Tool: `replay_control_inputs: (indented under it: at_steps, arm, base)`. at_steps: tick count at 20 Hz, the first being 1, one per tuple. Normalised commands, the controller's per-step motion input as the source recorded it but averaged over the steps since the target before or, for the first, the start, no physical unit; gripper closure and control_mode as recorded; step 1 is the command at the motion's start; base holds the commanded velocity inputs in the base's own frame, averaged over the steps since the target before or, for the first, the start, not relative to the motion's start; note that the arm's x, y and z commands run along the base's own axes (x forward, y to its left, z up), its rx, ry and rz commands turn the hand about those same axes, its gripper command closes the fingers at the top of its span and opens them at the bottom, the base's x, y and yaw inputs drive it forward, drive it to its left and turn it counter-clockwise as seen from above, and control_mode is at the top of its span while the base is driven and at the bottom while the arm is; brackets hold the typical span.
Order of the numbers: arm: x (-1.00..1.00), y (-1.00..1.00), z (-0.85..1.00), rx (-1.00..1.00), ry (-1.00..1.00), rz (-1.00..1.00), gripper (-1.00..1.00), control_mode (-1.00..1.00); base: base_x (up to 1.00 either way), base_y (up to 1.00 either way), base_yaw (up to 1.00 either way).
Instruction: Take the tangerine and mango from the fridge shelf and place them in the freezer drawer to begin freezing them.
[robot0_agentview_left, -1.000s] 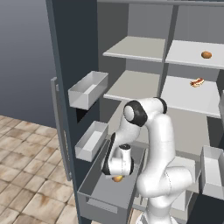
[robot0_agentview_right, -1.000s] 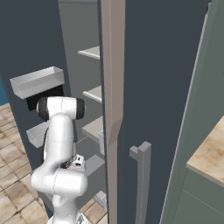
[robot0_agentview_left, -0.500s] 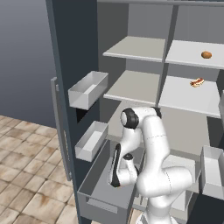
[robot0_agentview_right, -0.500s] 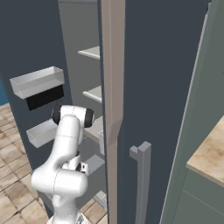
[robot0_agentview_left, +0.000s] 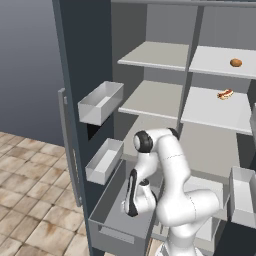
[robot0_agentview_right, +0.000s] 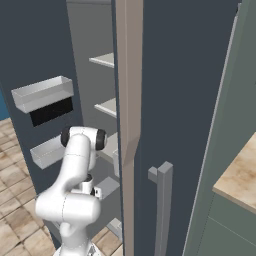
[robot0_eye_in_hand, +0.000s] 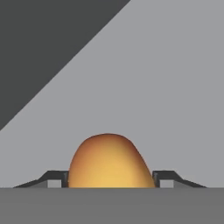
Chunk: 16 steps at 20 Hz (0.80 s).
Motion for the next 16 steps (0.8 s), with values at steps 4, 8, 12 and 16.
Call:
replay_control_inputs:
  at_steps: [4, 8, 12, 16]
  arm:
    - [0.01, 0.11, 0.06, 0.00, 0.00, -0.01, -1.00, -1.00]
    - [-0.02, 0.05, 0.40, 0.00, 0.00, -0.05, -1.00, -1.00]
    - [-0.15, 0.08, 0.62, 0.00, 0.00, -0.07, -1.00, -1.00]
    - [-0.43, 0.00, 0.95, 0.00, -0.03, -0.09, -1.00, -1.00]
  base:
    - [0.00, 0.00, 0.00]
    - [0.00, 0.00, 0.00]
    - [0.00, 0.00, 0.00]
    - [0.00, 0.00, 0.00]
